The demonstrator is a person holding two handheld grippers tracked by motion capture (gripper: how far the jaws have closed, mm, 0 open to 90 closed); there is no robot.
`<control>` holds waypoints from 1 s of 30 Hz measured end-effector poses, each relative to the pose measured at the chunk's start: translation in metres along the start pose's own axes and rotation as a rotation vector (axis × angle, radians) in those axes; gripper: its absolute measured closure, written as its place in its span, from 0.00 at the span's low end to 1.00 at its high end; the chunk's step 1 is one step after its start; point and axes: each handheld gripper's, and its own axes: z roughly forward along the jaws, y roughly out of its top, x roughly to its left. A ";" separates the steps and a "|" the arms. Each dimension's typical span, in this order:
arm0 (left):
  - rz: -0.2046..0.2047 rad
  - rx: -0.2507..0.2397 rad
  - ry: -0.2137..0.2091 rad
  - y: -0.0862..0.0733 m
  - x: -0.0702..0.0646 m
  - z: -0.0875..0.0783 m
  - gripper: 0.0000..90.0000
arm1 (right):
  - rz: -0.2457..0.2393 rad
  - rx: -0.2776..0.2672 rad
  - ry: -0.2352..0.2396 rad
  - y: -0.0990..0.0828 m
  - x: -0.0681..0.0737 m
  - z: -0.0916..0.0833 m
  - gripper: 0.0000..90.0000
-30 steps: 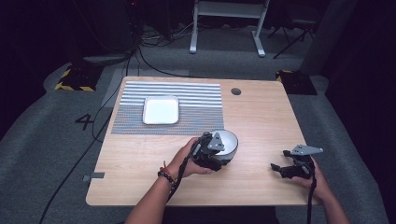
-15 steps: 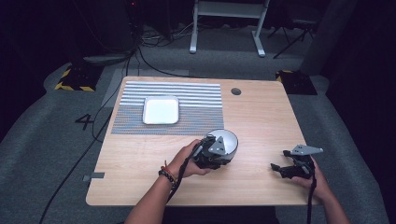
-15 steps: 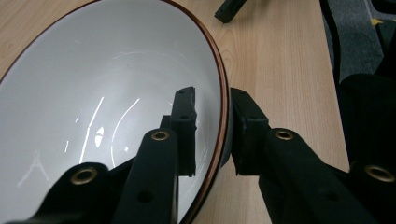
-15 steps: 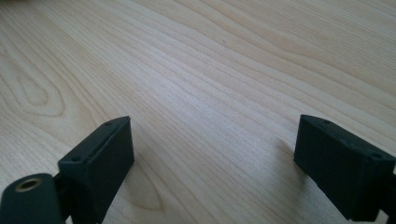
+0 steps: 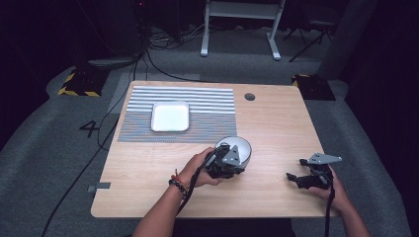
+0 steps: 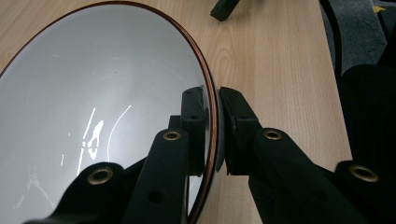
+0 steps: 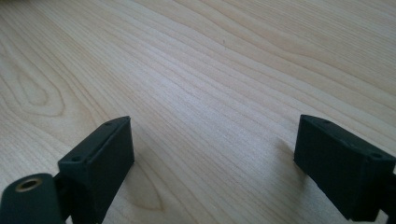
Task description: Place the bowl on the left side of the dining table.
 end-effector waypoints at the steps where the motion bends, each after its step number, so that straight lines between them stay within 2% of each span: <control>1: 0.002 -0.001 0.000 0.000 0.000 0.000 0.90 | 0.000 0.000 0.000 0.000 0.000 0.000 0.13; 9: 0.007 -0.006 -0.009 0.001 0.002 -0.001 0.89 | 0.000 0.000 0.000 0.000 0.000 0.000 0.13; 11: -0.003 -0.014 -0.013 0.002 0.002 -0.003 0.89 | 0.000 0.000 0.000 0.000 0.000 0.000 0.13; 15: 0.009 -0.006 -0.018 0.003 0.003 -0.004 0.89 | 0.000 0.000 0.000 0.000 0.000 0.000 0.13; 20: -0.002 -0.007 -0.022 0.005 0.004 -0.006 0.89 | -0.001 0.000 -0.001 0.000 0.000 0.000 0.13; 24: -0.005 -0.022 -0.030 0.005 0.006 -0.007 0.89 | 0.000 0.000 0.000 0.000 0.000 0.000 0.13; 26: -0.025 -0.041 -0.043 0.005 0.008 -0.008 0.89 | 0.000 0.000 -0.001 0.000 0.000 0.000 0.13; 30: -0.034 -0.062 -0.050 0.005 0.009 -0.011 0.89 | -0.001 0.000 -0.001 0.000 0.000 0.000 0.13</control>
